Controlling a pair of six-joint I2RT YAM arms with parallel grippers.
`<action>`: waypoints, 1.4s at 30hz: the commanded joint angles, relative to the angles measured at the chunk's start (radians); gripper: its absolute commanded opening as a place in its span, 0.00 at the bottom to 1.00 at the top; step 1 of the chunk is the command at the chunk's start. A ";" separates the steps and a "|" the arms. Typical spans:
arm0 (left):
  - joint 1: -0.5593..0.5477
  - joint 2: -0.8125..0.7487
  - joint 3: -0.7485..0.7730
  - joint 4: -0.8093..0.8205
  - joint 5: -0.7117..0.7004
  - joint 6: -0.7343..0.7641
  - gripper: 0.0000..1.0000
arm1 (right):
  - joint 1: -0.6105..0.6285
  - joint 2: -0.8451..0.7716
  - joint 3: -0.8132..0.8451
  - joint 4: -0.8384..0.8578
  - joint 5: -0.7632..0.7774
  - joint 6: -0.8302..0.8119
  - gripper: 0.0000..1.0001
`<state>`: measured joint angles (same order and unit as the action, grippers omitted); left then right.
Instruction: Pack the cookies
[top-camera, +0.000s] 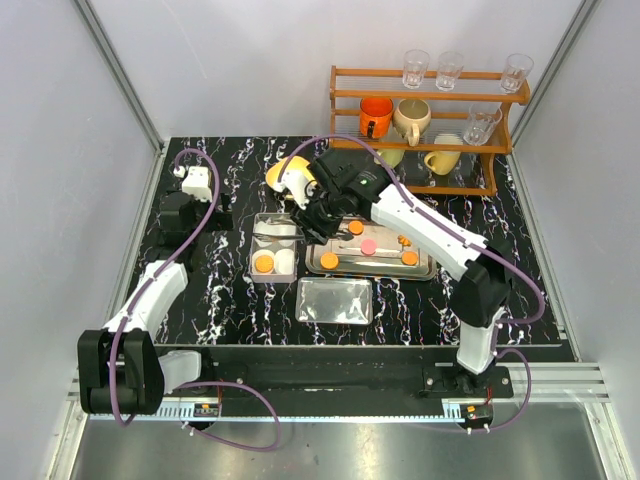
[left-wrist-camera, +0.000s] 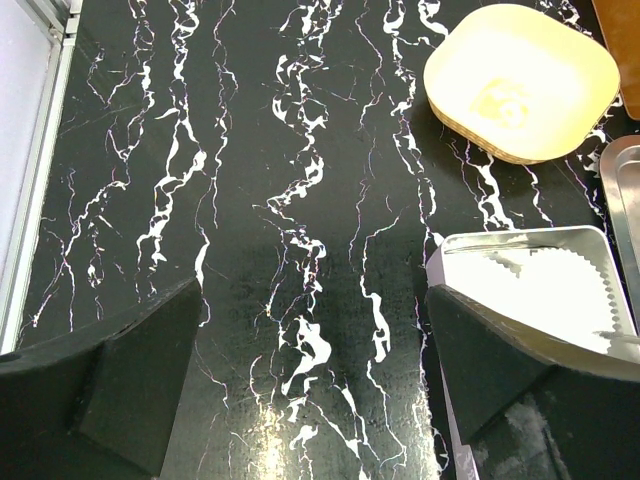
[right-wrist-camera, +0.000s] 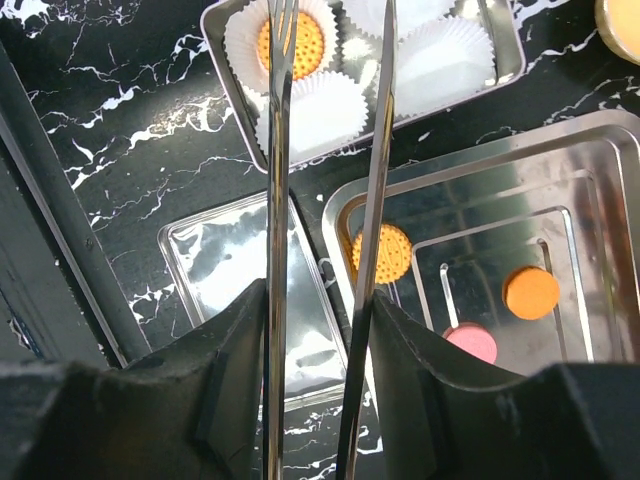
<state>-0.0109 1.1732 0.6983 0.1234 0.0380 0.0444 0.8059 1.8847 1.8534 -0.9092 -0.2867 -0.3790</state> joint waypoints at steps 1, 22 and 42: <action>0.006 -0.033 0.007 0.050 0.017 0.008 0.99 | -0.008 -0.085 -0.031 0.029 0.078 0.028 0.48; 0.006 -0.035 0.000 0.051 0.039 -0.003 0.99 | -0.335 -0.299 -0.350 0.107 0.078 0.038 0.52; 0.006 -0.027 -0.005 0.051 0.043 0.008 0.99 | -0.459 -0.219 -0.461 0.171 0.000 0.015 0.56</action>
<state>-0.0109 1.1645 0.6975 0.1223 0.0639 0.0444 0.3672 1.6630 1.3998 -0.7811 -0.2523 -0.3481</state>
